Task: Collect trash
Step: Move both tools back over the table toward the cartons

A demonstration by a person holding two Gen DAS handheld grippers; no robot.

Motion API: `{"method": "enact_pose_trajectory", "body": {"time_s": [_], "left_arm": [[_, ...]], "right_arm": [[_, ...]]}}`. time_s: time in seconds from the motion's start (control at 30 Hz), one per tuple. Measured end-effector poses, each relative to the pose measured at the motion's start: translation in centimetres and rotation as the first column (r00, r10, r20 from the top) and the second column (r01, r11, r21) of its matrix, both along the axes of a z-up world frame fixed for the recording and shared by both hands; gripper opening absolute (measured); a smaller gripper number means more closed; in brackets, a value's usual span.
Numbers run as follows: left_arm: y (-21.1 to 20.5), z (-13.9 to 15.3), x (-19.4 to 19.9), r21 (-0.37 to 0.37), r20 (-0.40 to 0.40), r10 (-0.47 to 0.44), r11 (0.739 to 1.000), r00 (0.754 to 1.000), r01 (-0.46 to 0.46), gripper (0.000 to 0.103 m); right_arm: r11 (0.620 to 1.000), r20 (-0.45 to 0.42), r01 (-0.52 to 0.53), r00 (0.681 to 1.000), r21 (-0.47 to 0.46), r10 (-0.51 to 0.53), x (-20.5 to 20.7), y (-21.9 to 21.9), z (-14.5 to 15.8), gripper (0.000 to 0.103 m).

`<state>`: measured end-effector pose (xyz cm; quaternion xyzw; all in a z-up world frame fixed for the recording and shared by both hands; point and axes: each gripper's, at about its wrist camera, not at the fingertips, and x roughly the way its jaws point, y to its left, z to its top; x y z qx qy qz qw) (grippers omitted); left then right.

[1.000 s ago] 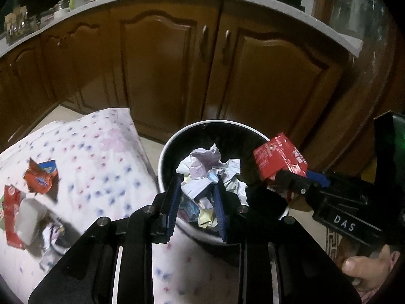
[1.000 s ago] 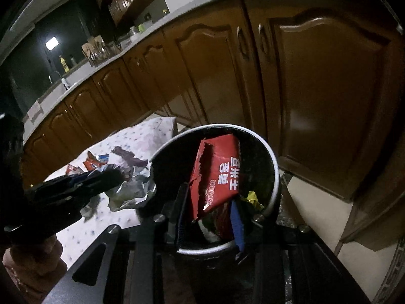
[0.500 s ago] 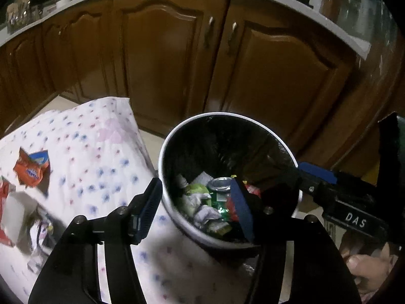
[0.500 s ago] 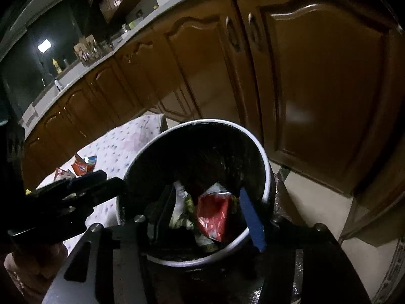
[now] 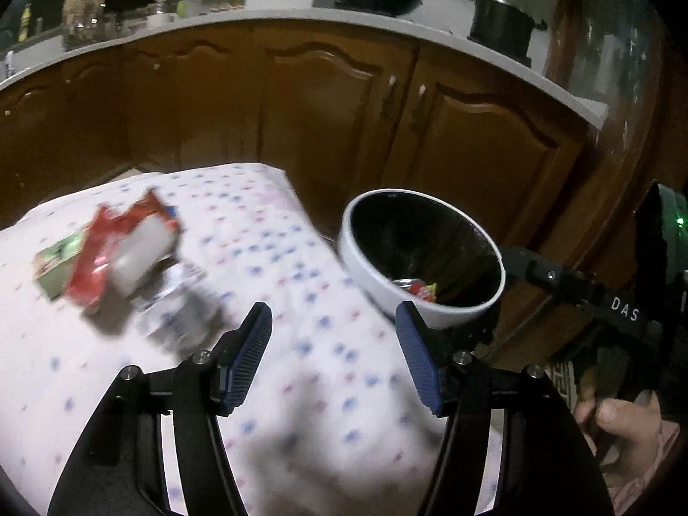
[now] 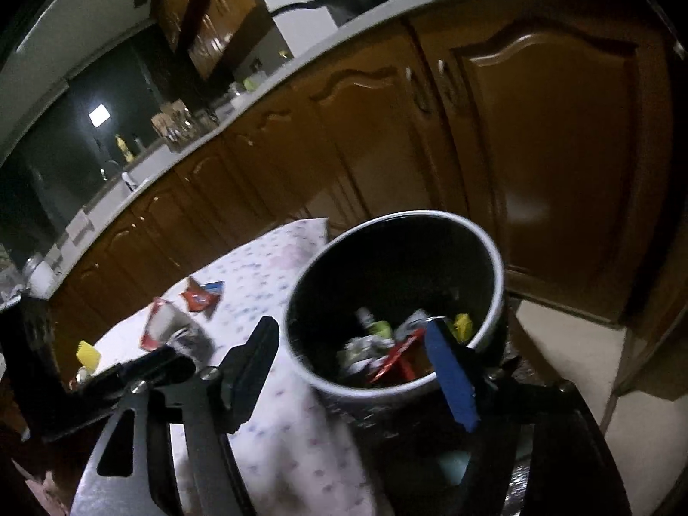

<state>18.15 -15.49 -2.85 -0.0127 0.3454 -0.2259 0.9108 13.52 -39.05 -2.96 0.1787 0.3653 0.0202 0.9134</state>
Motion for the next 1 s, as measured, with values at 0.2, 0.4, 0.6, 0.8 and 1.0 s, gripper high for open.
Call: {"method": "enact_pose_trajectory", "body": {"time_s": [0.2, 0.4, 0.6, 0.8, 1.0], "left_arm": [[5.4, -0.5, -1.9, -0.012, -0.023, 0.061, 0.998, 0.998, -0.061, 0.06], [10.1, -1.1, -2.5, -0.023, -0.047, 0.14, 0.99, 0.989, -0.142, 0.06], [13.9, -1.3, -2.0, -0.053, -0.07, 0.209, 0.976, 0.975, -0.213, 0.06], [16.3, -1.3, -0.3, -0.075, -0.086, 0.227, 0.969, 0.97, -0.234, 0.06], [16.5, -1.7, 2.1, -0.004, -0.078, 0.205, 0.979, 0.976, -0.206, 0.06]], "right_arm": [[0.998, -0.01, -0.054, 0.998, 0.037, 0.054, -1.0, 3.6, -0.6, 0.075], [0.991, -0.057, -0.114, 0.991, 0.071, 0.118, -0.7, 7.3, -2.2, 0.075], [0.978, -0.077, -0.19, 0.977, 0.087, 0.197, -0.1, 11.1, -3.0, 0.075], [0.962, -0.084, -0.251, 0.962, 0.109, 0.26, 1.5, 14.3, -3.5, 0.075], [0.952, -0.102, -0.277, 0.951, 0.131, 0.291, 3.9, 16.2, -4.5, 0.075]]}}
